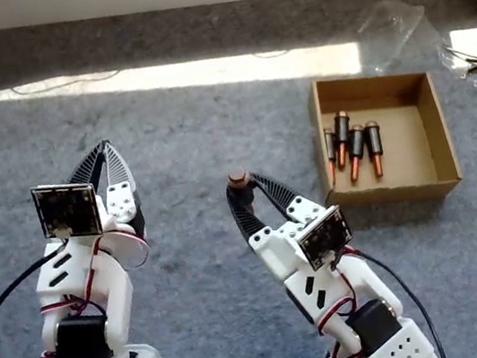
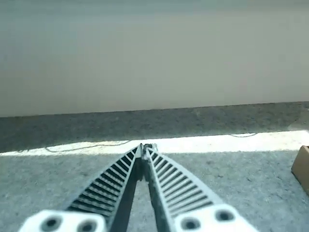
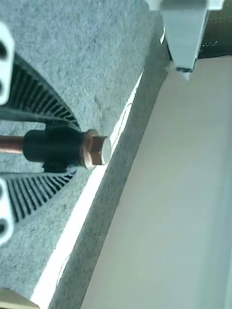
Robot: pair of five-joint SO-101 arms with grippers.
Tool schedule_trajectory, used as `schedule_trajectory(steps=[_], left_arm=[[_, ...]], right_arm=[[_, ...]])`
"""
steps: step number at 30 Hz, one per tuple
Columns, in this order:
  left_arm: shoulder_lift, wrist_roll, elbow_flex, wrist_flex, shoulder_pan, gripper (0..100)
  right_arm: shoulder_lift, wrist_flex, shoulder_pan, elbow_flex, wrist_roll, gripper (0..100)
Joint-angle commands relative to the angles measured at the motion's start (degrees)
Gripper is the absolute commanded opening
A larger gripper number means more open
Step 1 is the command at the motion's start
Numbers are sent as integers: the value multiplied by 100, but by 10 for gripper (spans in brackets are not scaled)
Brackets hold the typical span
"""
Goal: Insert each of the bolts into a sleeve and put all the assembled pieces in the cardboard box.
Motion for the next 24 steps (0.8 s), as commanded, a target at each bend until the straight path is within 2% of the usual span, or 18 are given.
schedule_trajectory(steps=[1, 13, 24], left_arm=[[-84, -18, 13, -97, -189, 5], [-189, -18, 760, -97, -215, 5], [-2325, -149, 1499, 290, -215, 5]], right_arm=[[-48, -4, 101, 549, 44, 4], [-48, -4, 101, 549, 44, 4], [-40, -4, 101, 549, 44, 4]])
